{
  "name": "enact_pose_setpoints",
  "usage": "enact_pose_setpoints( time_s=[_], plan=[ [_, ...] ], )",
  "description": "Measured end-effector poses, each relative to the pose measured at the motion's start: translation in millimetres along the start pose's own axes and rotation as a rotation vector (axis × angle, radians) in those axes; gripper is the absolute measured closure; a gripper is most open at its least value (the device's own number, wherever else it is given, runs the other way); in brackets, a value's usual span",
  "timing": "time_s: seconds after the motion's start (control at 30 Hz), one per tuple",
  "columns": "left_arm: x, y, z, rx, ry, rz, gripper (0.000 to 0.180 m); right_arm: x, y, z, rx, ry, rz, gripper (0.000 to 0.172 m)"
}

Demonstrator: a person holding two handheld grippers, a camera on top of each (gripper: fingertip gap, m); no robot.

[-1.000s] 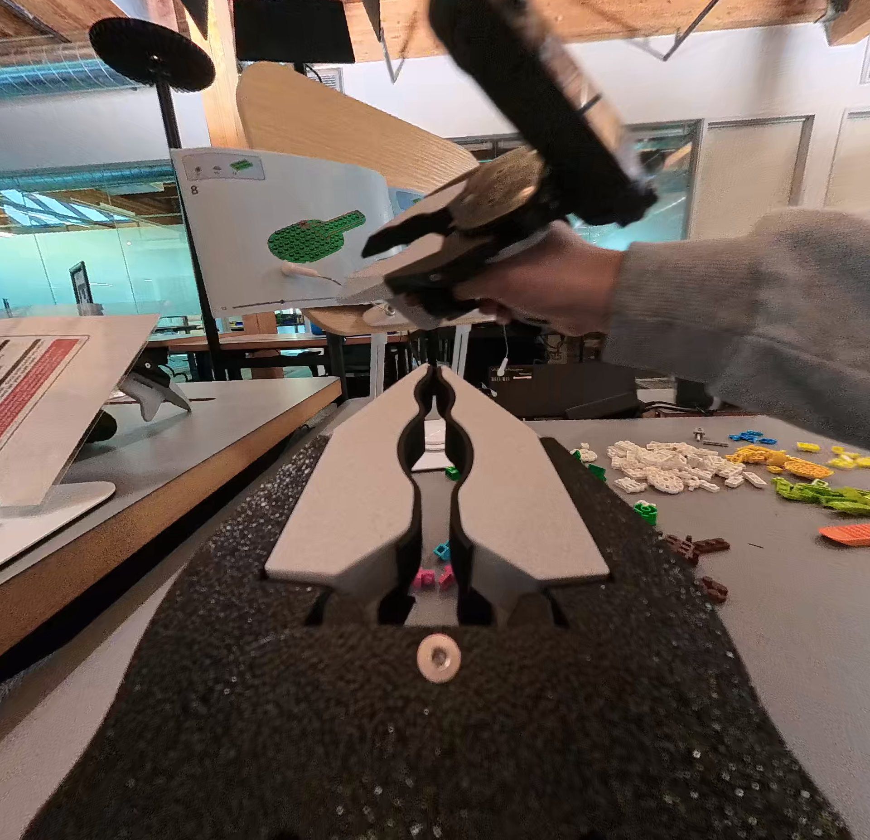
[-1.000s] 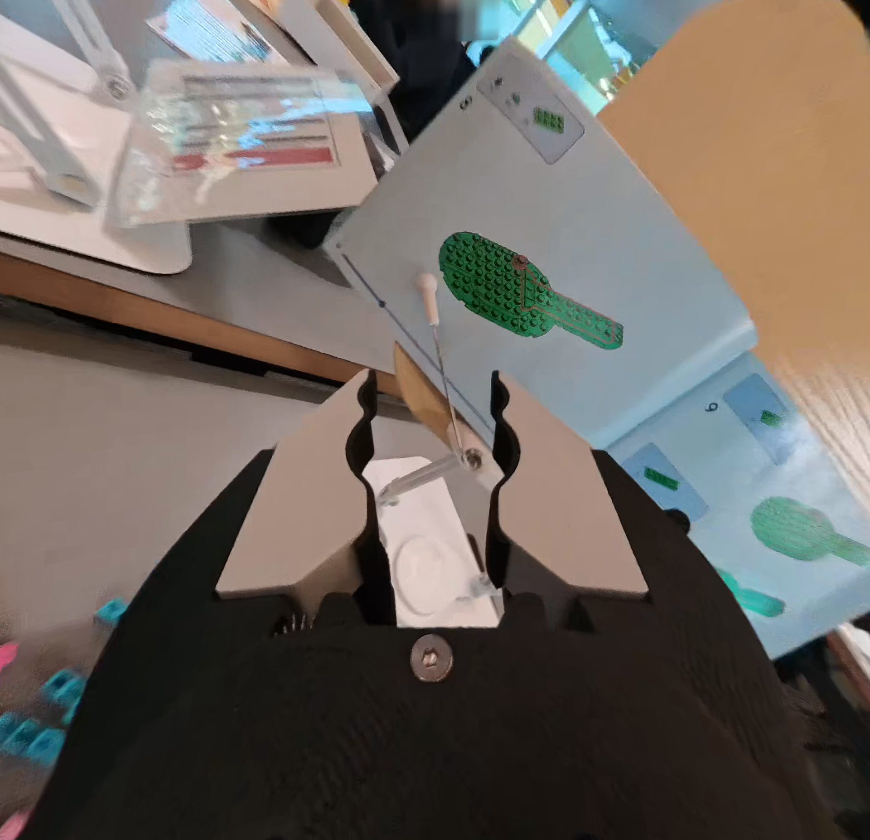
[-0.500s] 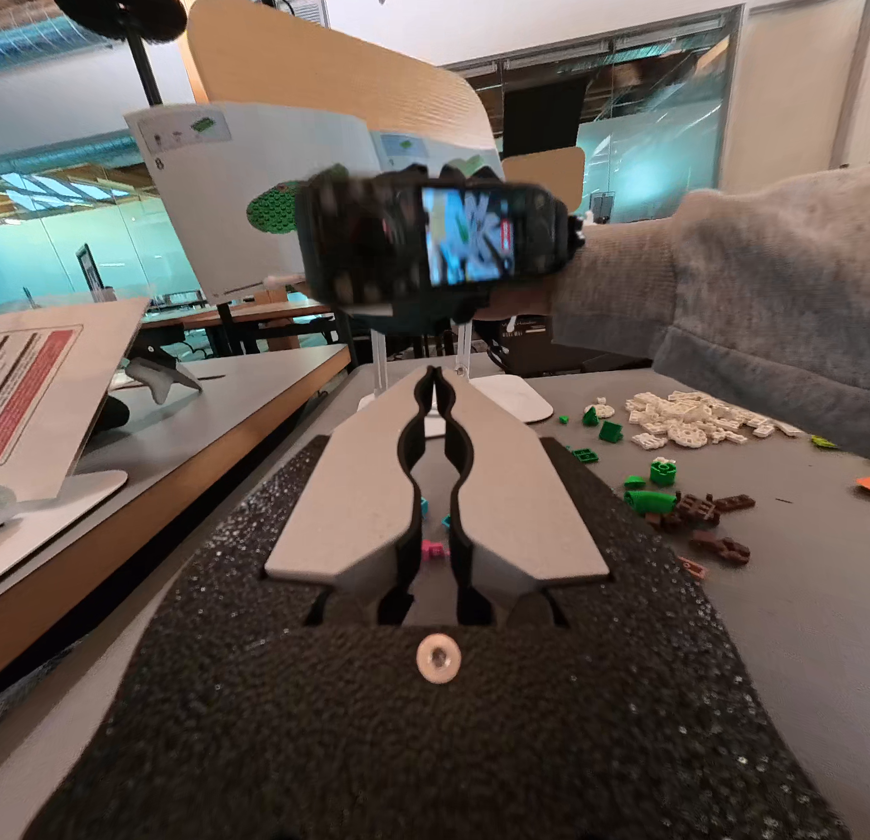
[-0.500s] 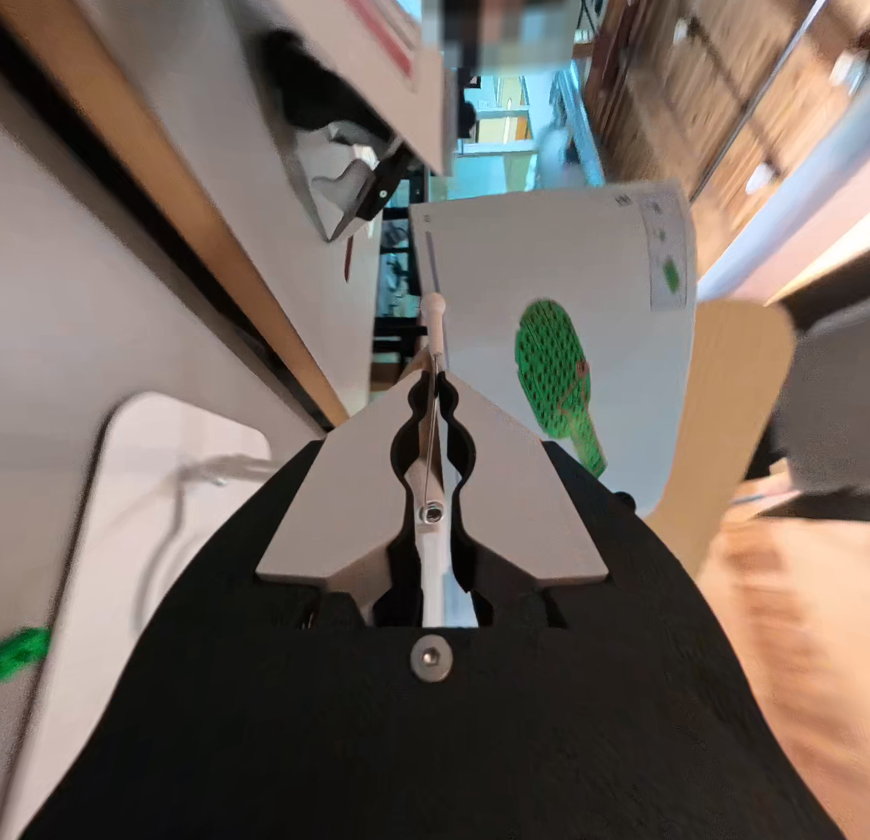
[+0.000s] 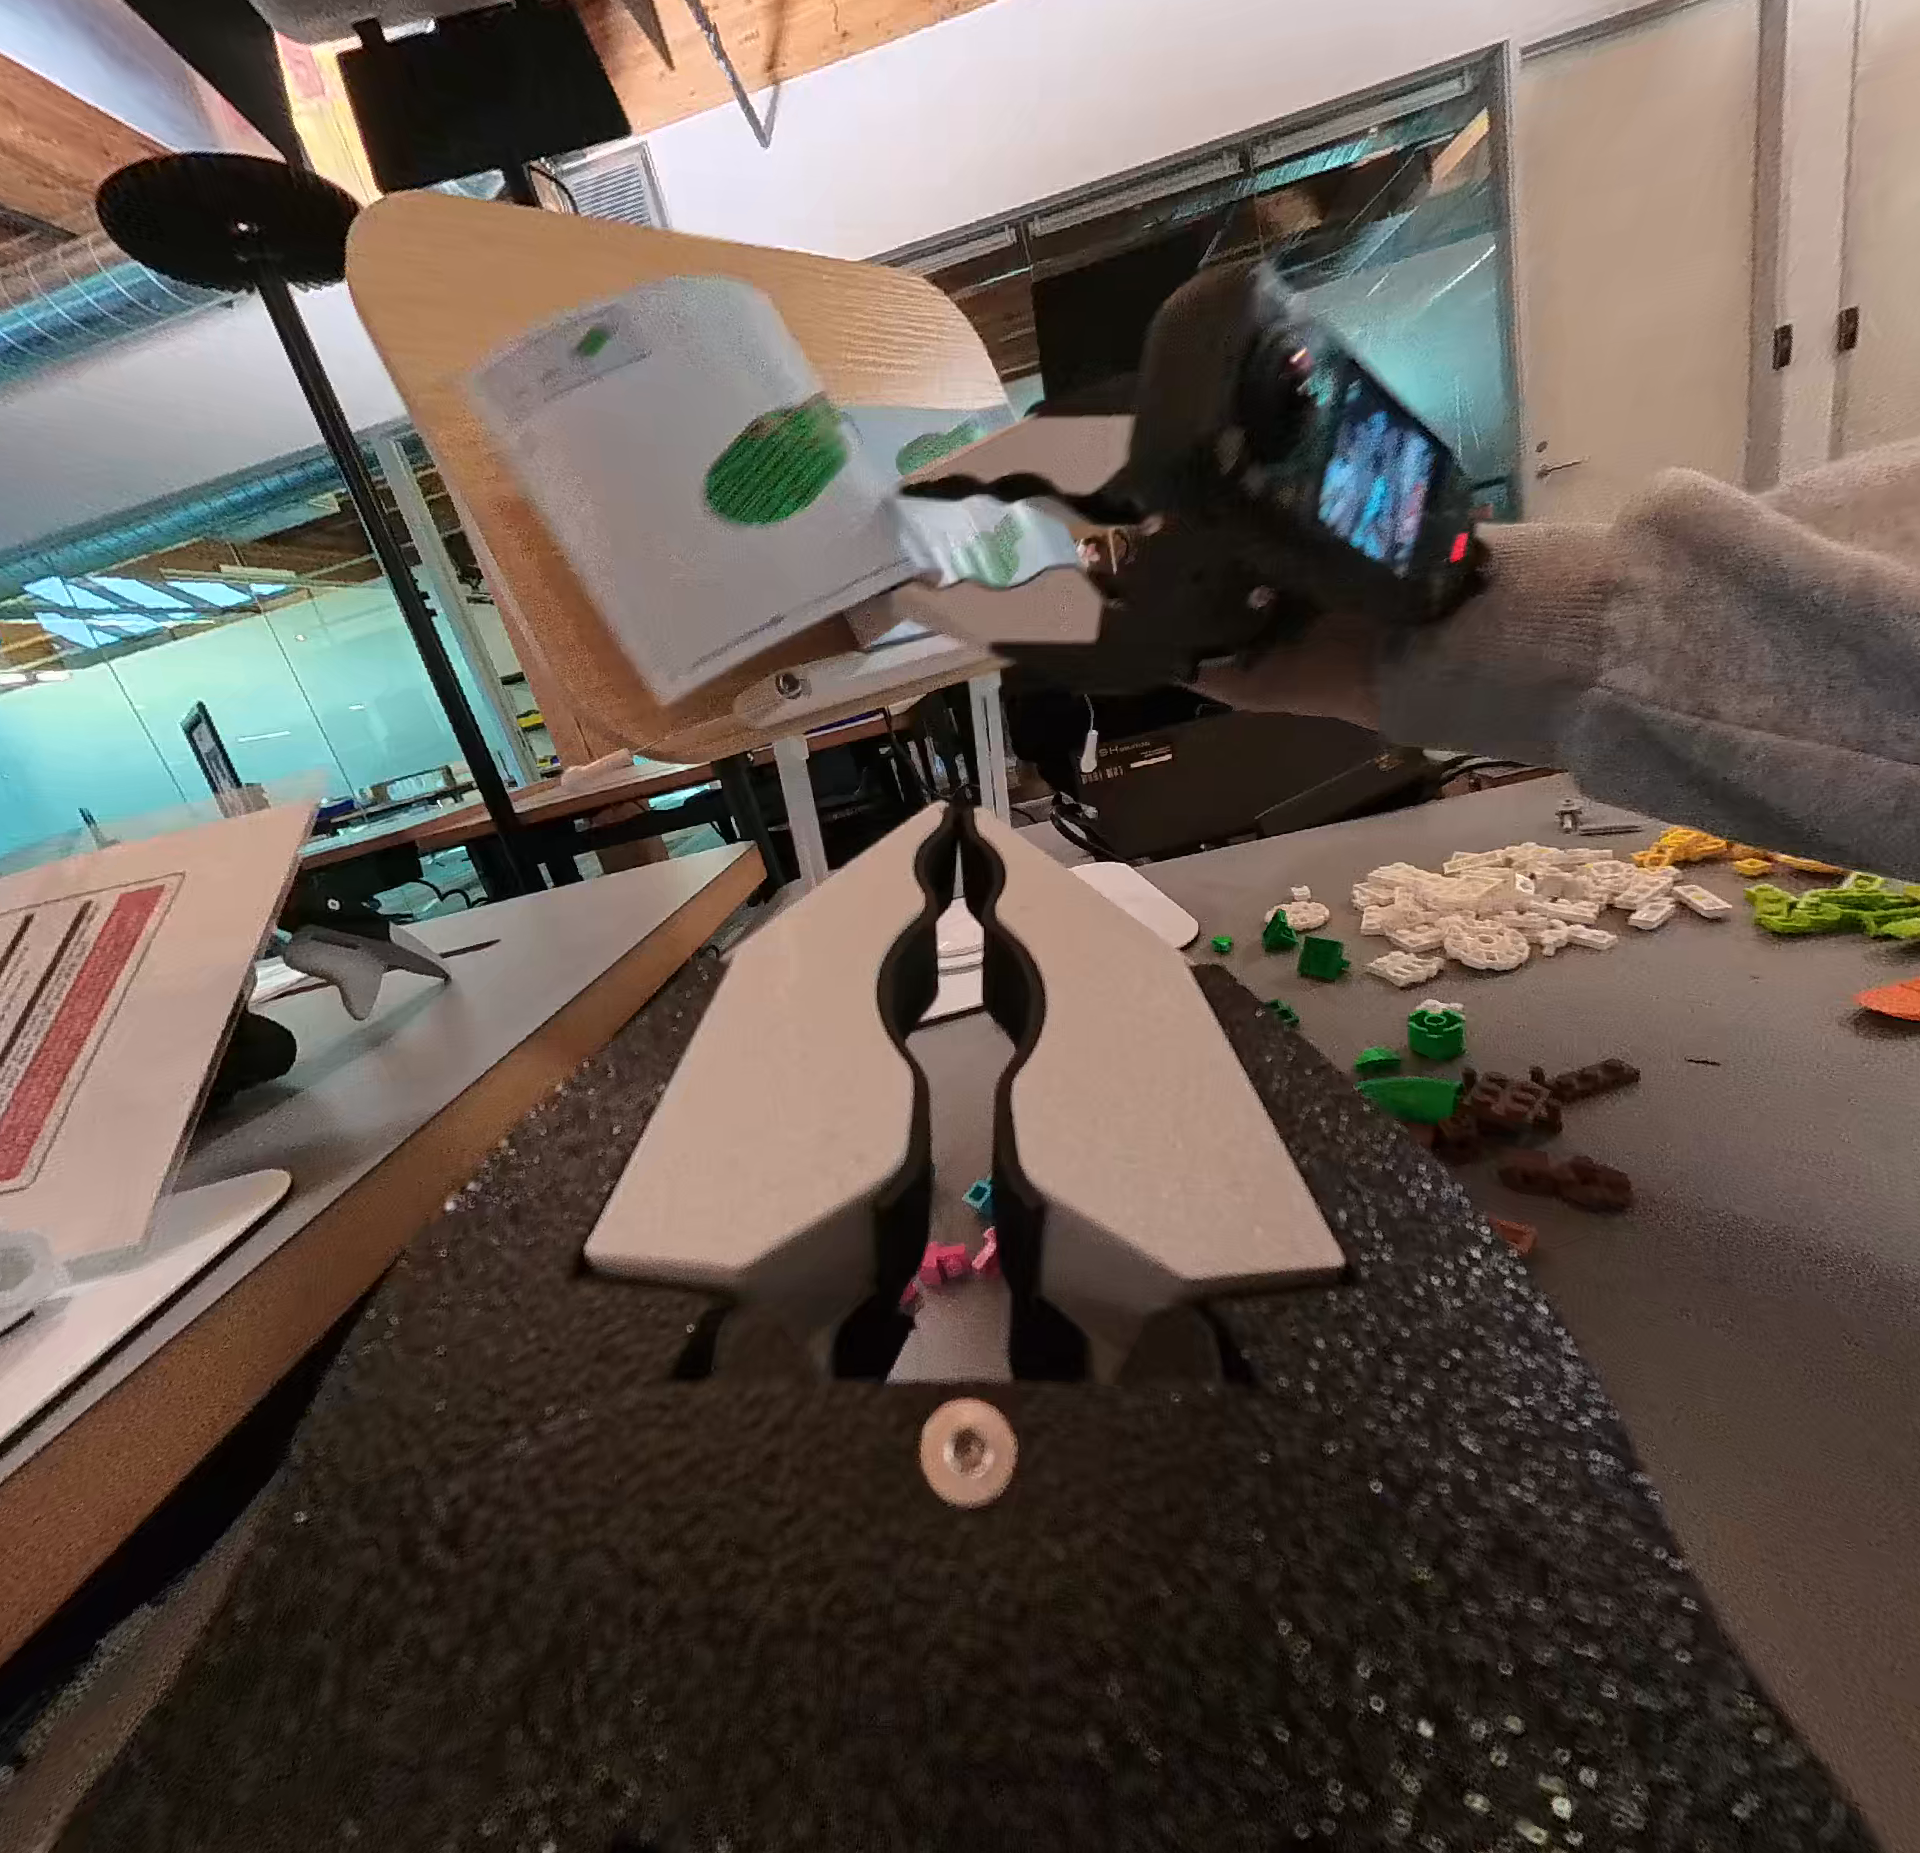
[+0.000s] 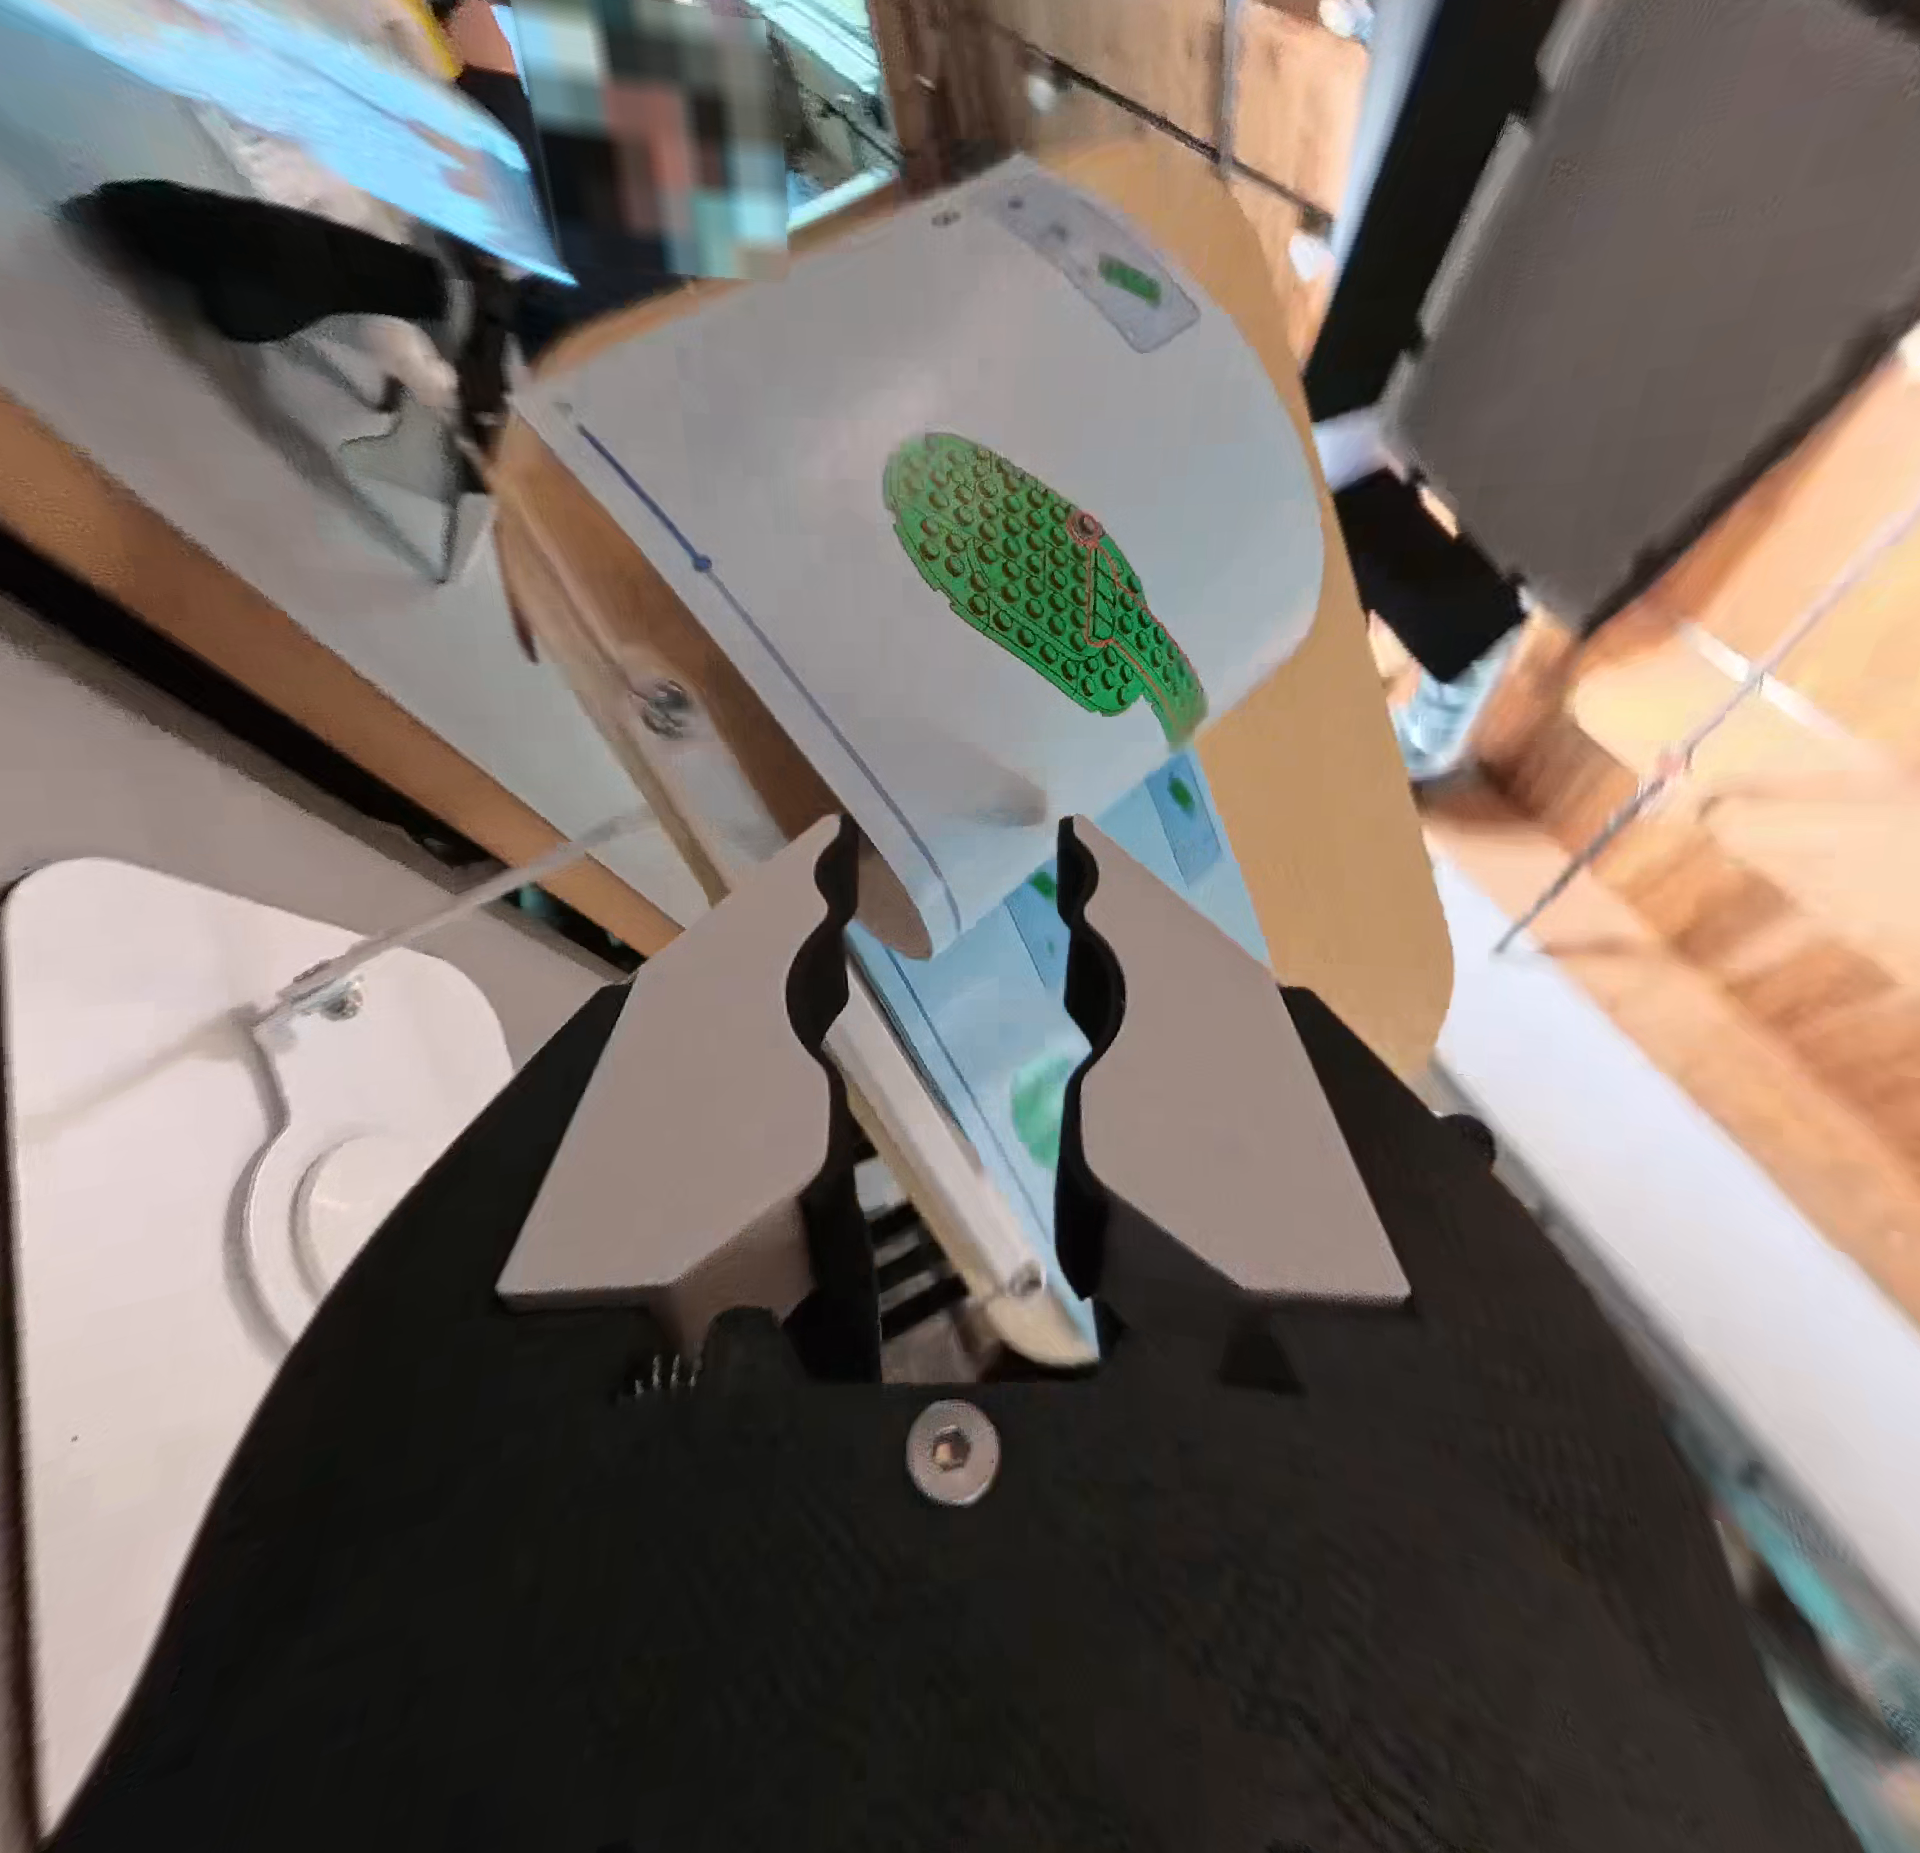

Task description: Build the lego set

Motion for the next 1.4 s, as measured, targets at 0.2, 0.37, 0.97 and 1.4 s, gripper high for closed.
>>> enact_pose_setpoints(
  time_s=[0.2, 0.37, 0.97, 1.4],
  plan=[
    [-1, 2, 0, 0.025, 0.01, -0.01, 0.18, 12, 26, 16, -0.233, 0.062, -0.042, 0.138],
    [-1, 2, 4, 0.011, 0.031, -0.012, 0.18, -5, 2, -2, -0.218, -0.075, 0.023, 0.145],
    [-1, 3, 6, 0.019, 0.049, -0.022, 0.18, -30, -65, -27, -0.719, -0.497, 0.262, 0.117],
    [-28, -4, -25, 0.195, 0.005, -0.03, 0.145, -7, 3, 3, -0.617, -0.183, -0.094, 0.172]
  ],
)
Point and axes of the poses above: each gripper's, where its closed fingertips meet, x back along the fingers, y out of its underside, z = x × y across the jaws, the point moved 6 cm from there along x, back along the fingers, and after that the axes turned 6 degrees about z, right-handed, at the moved point
